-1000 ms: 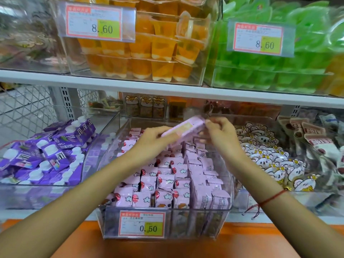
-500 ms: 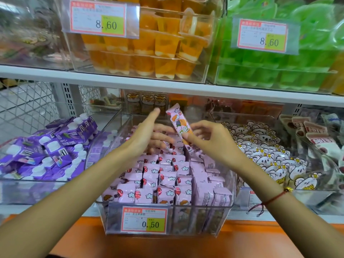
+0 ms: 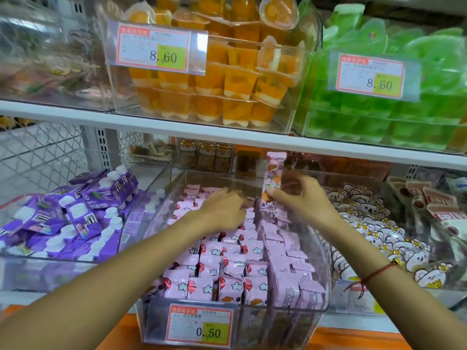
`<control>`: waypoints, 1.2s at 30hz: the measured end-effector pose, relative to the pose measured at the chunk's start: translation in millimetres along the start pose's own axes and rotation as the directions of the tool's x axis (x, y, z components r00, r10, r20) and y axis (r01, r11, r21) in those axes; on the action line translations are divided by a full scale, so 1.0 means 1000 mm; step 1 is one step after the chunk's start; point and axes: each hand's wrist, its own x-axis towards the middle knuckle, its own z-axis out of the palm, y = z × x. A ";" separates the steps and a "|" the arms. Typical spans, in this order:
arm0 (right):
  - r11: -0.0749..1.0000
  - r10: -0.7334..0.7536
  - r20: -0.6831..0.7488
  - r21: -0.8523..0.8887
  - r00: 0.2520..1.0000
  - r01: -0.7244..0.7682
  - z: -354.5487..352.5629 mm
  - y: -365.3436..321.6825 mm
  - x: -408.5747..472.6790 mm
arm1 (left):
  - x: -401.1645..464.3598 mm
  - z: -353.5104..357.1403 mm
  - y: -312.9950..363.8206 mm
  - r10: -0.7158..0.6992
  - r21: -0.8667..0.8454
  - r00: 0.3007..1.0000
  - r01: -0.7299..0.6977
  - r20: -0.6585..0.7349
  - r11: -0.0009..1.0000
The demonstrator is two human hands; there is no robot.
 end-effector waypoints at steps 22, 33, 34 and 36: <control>0.850 0.173 0.409 -0.521 0.896 0.074 0.045 0.003 0.043 | 0.003 -0.011 -0.016 -0.071 -0.183 0.988 0.045 -0.137 0.982; 0.722 -0.121 0.152 -0.664 0.981 0.192 -0.016 0.007 -0.076 | 0.019 -0.008 -0.022 0.050 0.111 0.999 -0.048 -0.011 0.993; 0.747 -0.098 0.125 -0.646 0.987 0.156 -0.019 0.008 -0.079 | 0.022 -0.010 -0.020 0.027 0.058 0.999 -0.024 -0.044 0.998; 0.779 -0.066 0.078 -0.618 0.995 0.101 -0.020 0.009 -0.084 | 0.029 -0.011 -0.017 -0.001 0.001 0.996 0.001 -0.089 1.000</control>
